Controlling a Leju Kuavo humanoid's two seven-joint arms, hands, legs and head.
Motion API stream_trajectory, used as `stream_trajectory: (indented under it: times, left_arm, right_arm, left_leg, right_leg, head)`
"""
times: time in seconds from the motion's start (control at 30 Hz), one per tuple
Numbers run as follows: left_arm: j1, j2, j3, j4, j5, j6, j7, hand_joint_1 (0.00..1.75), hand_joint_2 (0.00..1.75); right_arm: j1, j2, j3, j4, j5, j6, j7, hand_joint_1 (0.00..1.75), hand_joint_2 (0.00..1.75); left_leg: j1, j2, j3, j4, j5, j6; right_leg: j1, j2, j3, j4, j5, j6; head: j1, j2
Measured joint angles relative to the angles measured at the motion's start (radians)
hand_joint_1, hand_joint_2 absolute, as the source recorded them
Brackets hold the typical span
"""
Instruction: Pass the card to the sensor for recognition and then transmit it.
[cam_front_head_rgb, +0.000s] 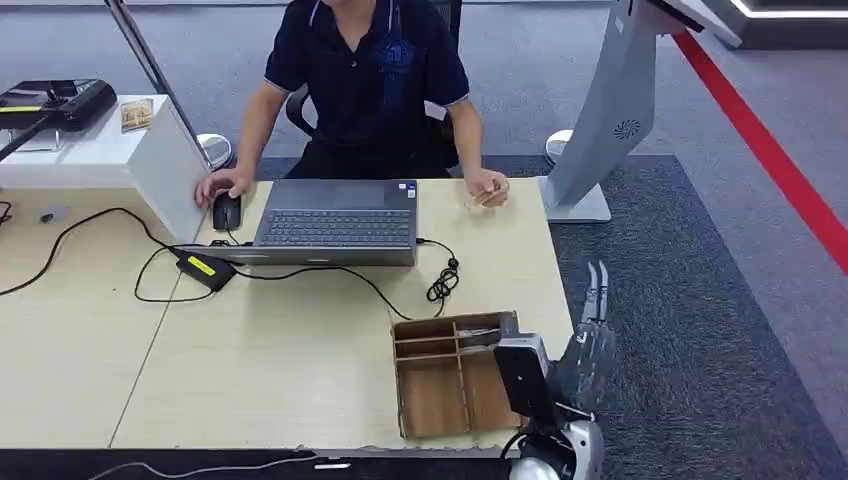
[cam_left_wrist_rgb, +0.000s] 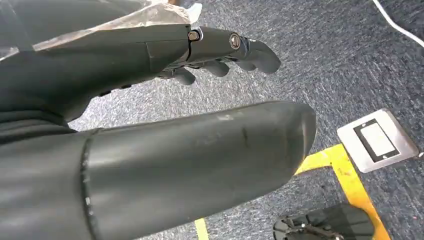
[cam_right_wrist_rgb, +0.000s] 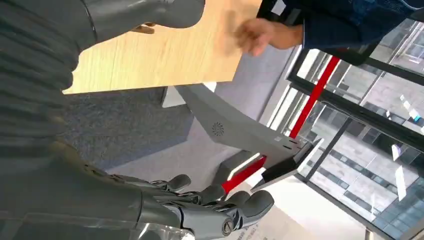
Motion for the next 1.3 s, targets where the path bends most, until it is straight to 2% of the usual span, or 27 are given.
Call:
stream_trajectory:
  times: [0.67,0.83,1.3]
  left_arm:
    - [0.001,0.000,0.005,0.000,0.013,0.000,0.001,0.00,0.00]
    - [0.000,0.000,0.005,0.000,0.013,0.001,0.010,0.00,0.00]
    - [0.000,0.000,0.005,0.000,0.013,0.003,0.011,0.00,0.00]
  right_arm:
    - [0.077,-0.056,0.014,-0.109,0.050,0.000,0.067,0.00,1.75]
    - [0.080,-0.070,0.025,-0.113,0.060,0.000,0.093,0.00,1.75]
    - [0.083,-0.095,0.044,-0.113,0.070,0.000,0.108,0.00,1.75]
  left_leg:
    - [0.000,0.000,0.000,0.000,0.000,0.000]
    - [0.000,0.000,0.000,0.000,0.000,0.000]
    - [0.000,0.000,0.000,0.000,0.000,0.000]
  right_leg:
    - [0.000,0.000,0.000,0.000,0.000,0.000]
    - [0.000,0.000,0.000,0.000,0.000,0.000]
    - [0.000,0.000,0.000,0.000,0.000,0.000]
  head:
    - [0.000,0.000]
    - [0.000,0.000]
    - [0.000,0.000]
